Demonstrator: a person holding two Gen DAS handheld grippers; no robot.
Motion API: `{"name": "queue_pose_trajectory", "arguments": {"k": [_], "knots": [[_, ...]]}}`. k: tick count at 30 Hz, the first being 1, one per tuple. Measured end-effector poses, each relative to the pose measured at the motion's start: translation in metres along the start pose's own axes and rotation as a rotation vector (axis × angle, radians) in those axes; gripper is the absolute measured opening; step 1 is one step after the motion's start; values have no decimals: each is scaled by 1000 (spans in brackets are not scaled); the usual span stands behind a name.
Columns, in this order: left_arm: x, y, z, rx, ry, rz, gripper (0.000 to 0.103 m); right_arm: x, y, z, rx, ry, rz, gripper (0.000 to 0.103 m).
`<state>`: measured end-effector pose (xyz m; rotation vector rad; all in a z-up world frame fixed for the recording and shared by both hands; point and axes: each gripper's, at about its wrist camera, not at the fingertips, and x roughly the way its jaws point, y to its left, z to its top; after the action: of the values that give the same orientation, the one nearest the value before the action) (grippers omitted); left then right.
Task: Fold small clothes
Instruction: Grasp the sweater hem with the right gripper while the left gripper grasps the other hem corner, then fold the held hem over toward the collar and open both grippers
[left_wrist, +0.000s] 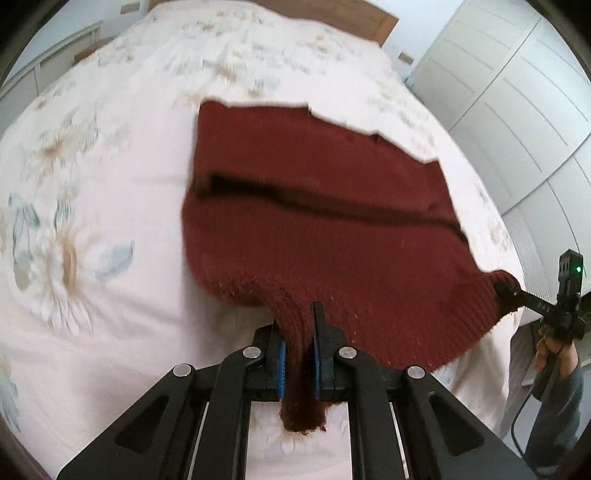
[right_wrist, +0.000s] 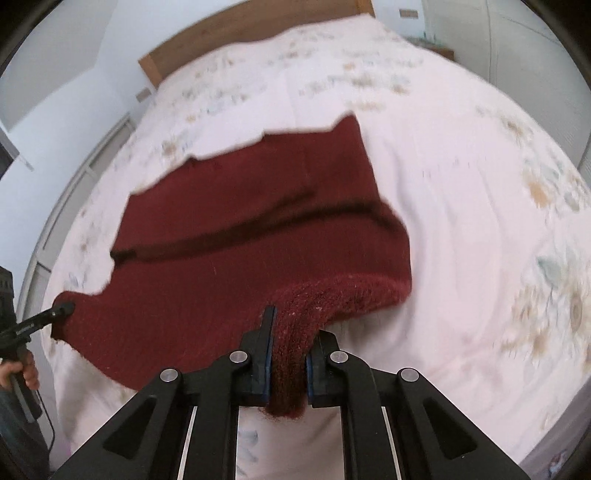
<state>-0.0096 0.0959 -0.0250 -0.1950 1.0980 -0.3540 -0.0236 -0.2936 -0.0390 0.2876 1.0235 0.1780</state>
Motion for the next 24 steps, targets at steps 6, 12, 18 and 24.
{"name": "queue_pose_trajectory", "arguments": {"k": [6,12,18,24], "knots": [[-14,8,46,-42,-64,19,8,6,12,52,-21,-76,-18,11],[-5,17,100,-69,-105,75,8,20,21,106,-29,-140,-61,11],[12,24,143,-71,-121,131,8,41,24,149,-40,-149,-97,11],[47,32,173,-47,-81,195,9,88,18,179,-23,-67,-125,11]]}}
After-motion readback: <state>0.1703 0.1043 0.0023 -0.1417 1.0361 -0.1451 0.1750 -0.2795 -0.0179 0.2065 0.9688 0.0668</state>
